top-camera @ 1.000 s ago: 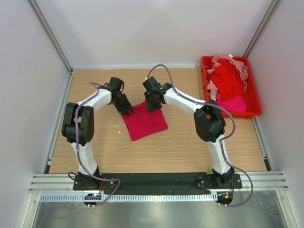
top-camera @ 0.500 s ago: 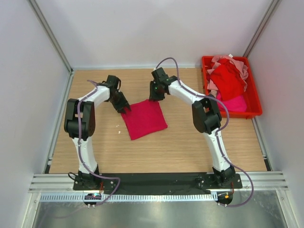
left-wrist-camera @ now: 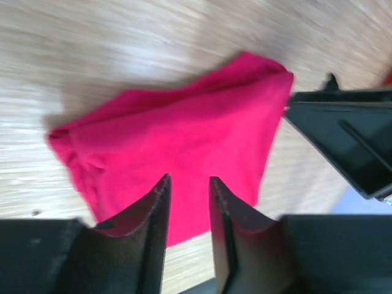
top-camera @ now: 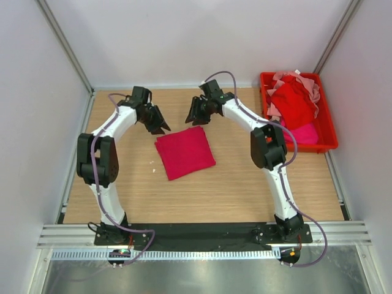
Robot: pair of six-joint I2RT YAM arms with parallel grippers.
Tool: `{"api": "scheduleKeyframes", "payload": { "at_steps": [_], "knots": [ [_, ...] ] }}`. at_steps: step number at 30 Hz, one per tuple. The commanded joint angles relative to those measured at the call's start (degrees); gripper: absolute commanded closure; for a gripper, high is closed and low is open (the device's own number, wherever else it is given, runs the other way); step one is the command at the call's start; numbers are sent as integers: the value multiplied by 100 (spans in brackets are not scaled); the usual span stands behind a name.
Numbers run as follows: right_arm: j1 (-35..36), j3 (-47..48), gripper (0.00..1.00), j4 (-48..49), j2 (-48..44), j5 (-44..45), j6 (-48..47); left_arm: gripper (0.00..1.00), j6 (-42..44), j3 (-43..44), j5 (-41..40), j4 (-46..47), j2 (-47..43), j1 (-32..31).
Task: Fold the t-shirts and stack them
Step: Fold the tshirt
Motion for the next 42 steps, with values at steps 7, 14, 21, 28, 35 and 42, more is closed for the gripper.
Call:
{"api": "scheduleKeyframes", "payload": {
  "at_steps": [7, 14, 21, 28, 35, 42],
  "knots": [
    [-174, -1248, 83, 2506, -231, -2010, 1429, 81, -930, -1315, 1217, 2001, -7, 83],
    [-798, -2339, 97, 4803, 243, -2608, 2449, 83, -886, -1607, 1094, 2590, 502, 461],
    [-1238, -2243, 99, 5033, 938, -2714, 2441, 83, -790, -1598, 980, 2696, 785, 611],
    [-1344, -1322, 99, 3182, 711, -2548, 1467, 75, -737, -1607, 1226, 2503, 408, 619],
    [-1248, -1090, 98, 2500, -220, -2519, 1315, 63, -894, -1484, 1726, 2248, -261, 611],
    [-712, -2013, 95, 3194, -494, -2916, 1719, 70, -992, -1861, 1841, 2362, -376, 602]
  ]
}}
